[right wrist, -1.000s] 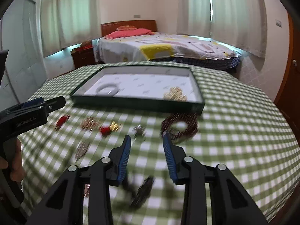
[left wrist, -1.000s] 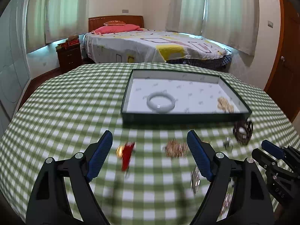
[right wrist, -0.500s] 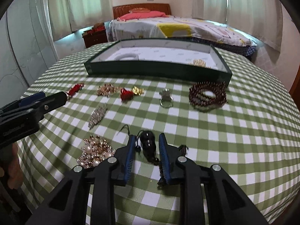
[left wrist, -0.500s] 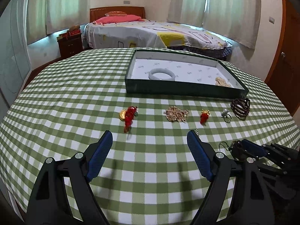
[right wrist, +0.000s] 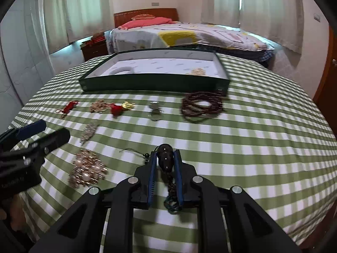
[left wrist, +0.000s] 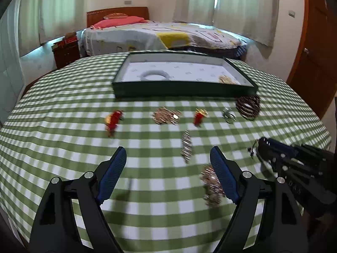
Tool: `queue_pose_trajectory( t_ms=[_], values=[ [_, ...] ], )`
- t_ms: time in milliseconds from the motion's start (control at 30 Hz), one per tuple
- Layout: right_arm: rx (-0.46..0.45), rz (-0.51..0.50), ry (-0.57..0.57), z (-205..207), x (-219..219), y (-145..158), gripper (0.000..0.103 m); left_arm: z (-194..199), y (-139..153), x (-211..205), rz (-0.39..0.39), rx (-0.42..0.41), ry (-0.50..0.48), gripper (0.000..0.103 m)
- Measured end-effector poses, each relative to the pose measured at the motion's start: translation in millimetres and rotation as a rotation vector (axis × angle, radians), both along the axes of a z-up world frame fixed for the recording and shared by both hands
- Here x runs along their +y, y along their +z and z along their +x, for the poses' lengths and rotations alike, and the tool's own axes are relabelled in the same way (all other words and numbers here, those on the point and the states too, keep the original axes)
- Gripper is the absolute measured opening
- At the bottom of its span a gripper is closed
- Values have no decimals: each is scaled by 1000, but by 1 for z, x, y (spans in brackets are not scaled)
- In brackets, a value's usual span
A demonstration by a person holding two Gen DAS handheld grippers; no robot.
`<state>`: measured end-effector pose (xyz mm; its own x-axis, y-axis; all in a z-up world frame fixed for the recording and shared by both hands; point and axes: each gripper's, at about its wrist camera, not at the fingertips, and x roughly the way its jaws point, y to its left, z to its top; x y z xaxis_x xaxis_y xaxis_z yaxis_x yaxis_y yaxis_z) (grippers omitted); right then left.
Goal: Organize jewelry
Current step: 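Grasp the black pendant necklace with the right tool while the left tool grasps the pearl brooch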
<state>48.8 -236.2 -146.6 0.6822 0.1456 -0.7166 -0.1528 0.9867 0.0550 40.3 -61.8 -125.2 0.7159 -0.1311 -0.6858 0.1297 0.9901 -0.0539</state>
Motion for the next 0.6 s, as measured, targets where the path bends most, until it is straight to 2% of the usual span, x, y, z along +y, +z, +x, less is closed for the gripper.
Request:
queue_pose_trajectory(
  t_ms=[267, 433, 567, 600],
  values=[
    [-6, 28, -45, -3, -16, 1, 17, -5, -17, -30, 13, 53, -74, 79],
    [-8, 34, -39, -3, -14, 0, 17, -3, -24, -34, -14, 79, -107, 62],
    [-1, 45, -46, -2, -16, -2, 17, -7, -22, -38, -46, 74, -159, 39],
    [1, 45, -47, -2, -16, -3, 17, -7, -22, -38, -49, 72, -164, 38]
  ],
)
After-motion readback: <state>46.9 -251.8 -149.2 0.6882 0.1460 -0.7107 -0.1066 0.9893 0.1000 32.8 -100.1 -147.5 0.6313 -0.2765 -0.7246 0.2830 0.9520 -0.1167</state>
